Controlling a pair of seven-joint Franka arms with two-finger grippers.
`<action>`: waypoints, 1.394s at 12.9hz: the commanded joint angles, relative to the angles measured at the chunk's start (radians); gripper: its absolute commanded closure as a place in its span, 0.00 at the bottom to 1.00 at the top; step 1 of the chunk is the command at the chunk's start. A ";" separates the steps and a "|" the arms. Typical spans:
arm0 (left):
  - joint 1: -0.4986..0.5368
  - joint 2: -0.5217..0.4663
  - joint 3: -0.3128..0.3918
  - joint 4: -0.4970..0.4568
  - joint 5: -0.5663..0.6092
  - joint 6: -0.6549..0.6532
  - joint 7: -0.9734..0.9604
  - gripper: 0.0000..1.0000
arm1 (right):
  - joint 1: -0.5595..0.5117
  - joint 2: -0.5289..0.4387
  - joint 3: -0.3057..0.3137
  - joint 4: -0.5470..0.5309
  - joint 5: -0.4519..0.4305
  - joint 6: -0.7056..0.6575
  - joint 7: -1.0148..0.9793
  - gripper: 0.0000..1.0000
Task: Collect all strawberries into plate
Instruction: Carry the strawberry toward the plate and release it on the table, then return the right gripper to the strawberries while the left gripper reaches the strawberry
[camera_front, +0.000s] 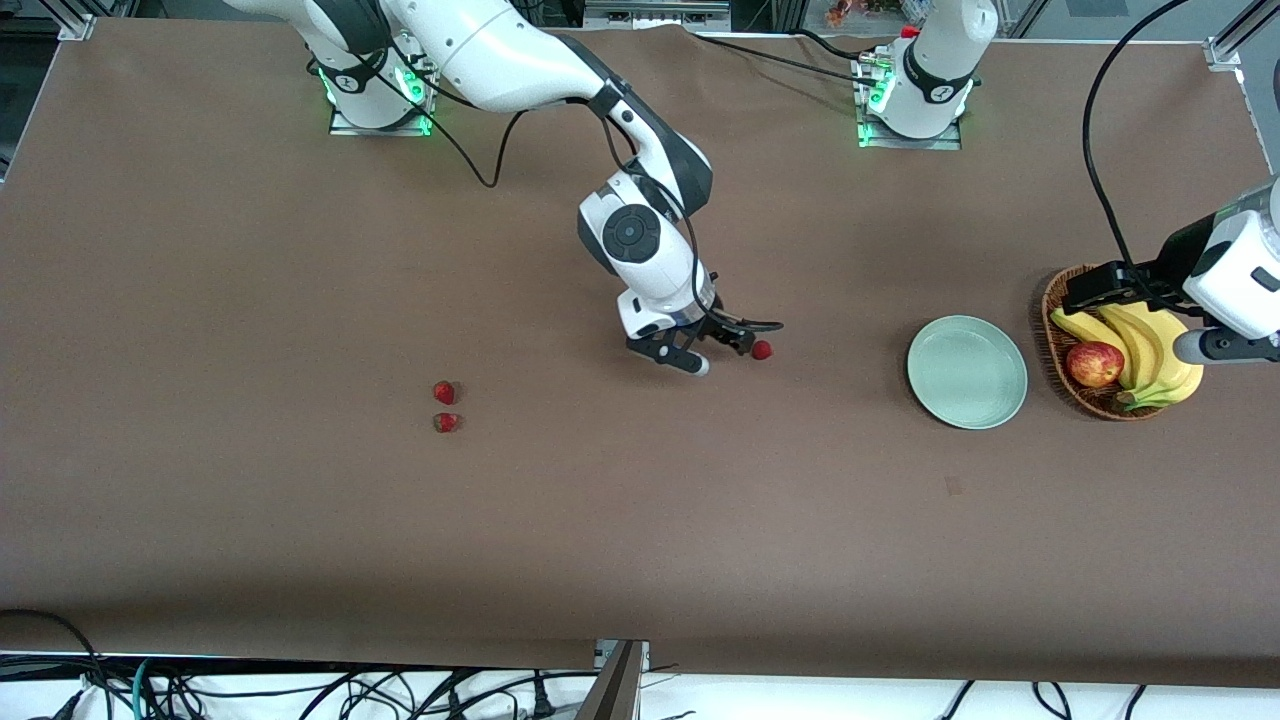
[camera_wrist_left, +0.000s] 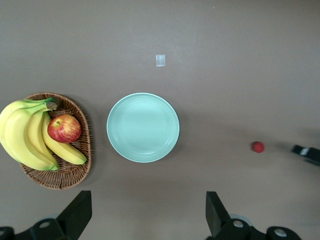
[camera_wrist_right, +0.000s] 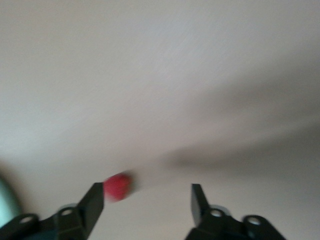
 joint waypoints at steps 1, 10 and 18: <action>0.001 0.032 -0.001 0.023 -0.017 -0.011 0.006 0.00 | -0.046 -0.086 -0.020 -0.010 -0.085 -0.185 -0.144 0.01; 0.016 0.075 -0.149 -0.363 -0.089 0.447 -0.069 0.00 | -0.098 -0.163 -0.345 -0.201 -0.084 -0.399 -0.990 0.01; -0.056 0.222 -0.300 -0.611 0.014 0.926 -0.377 0.00 | -0.286 -0.114 -0.335 -0.271 0.124 -0.299 -1.297 0.26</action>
